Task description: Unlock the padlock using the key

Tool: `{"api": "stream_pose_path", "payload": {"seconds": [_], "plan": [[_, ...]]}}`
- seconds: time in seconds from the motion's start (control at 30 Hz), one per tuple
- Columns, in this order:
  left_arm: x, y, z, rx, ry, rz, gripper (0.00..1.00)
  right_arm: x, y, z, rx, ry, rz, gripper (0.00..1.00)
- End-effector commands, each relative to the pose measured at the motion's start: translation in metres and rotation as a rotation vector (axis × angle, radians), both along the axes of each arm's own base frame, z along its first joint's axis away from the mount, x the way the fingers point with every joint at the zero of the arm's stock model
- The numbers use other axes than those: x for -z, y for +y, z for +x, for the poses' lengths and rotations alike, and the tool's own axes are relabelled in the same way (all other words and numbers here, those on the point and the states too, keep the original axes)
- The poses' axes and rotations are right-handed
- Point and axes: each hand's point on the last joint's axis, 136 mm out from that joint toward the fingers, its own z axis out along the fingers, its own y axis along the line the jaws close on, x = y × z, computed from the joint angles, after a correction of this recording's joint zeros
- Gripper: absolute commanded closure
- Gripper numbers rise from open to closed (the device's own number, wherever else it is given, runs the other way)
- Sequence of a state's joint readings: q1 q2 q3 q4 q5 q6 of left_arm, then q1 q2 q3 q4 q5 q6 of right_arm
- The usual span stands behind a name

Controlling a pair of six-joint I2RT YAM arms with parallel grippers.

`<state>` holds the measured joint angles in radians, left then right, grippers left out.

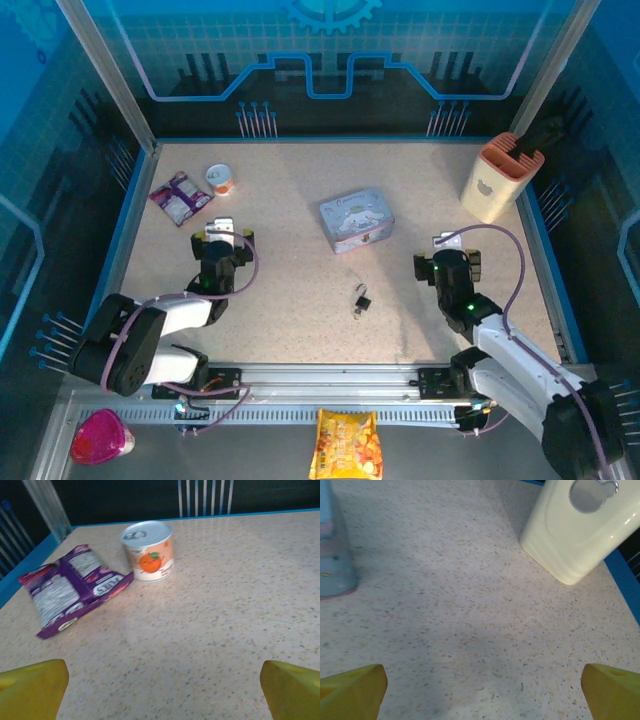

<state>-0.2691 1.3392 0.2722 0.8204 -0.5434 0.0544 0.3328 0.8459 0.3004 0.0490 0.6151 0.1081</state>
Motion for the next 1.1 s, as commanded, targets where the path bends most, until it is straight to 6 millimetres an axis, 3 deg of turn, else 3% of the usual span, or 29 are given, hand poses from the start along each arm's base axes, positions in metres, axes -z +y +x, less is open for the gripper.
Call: {"api": "stream_pose_path", "payload": {"seconds": [0.0, 0.13, 0.27, 0.33, 0.5, 0.57, 0.73, 0.87, 0.97, 1.07], "plan": [[-0.020, -0.017, 0.015, 0.127, -0.079, 0.020, 0.01, -0.021, 0.000, 0.022, -0.029, -0.173, 0.059, 0.00], [-0.022, -0.014, 0.013, 0.127, -0.106, 0.018, 0.01, -0.021, 0.002, 0.034, -0.060, -0.225, 0.057, 0.00], [-0.007, -0.010, 0.015, 0.162, -0.141, -0.007, 0.01, -0.023, 0.012, 0.050, -0.127, -0.266, 0.037, 0.00], [-0.003, 0.005, 0.014, 0.116, -0.175, -0.057, 0.01, -0.024, 0.016, 0.058, -0.152, -0.281, 0.028, 0.00], [0.011, 0.002, 0.036, 0.176, -0.041, -0.111, 0.01, -0.025, 0.026, 0.076, -0.218, -0.313, 0.018, 0.00], [0.013, 0.016, 0.045, 0.129, -0.003, -0.164, 0.01, -0.024, 0.028, 0.082, -0.234, -0.317, 0.021, 0.00], [0.015, 0.021, 0.044, 0.125, 0.004, -0.197, 0.01, -0.004, 0.022, 0.094, -0.216, -0.317, 0.080, 0.00], [0.015, 0.021, 0.044, 0.122, 0.002, -0.198, 0.01, 0.011, 0.013, 0.111, -0.161, -0.211, 0.101, 0.00], [0.014, 0.022, 0.045, 0.122, 0.002, -0.197, 0.01, 0.011, -0.005, 0.110, -0.089, -0.229, 0.140, 0.00], [0.014, 0.022, 0.045, 0.122, 0.000, -0.196, 0.01, 0.011, -0.004, 0.110, -0.091, -0.228, 0.130, 0.01]]}}
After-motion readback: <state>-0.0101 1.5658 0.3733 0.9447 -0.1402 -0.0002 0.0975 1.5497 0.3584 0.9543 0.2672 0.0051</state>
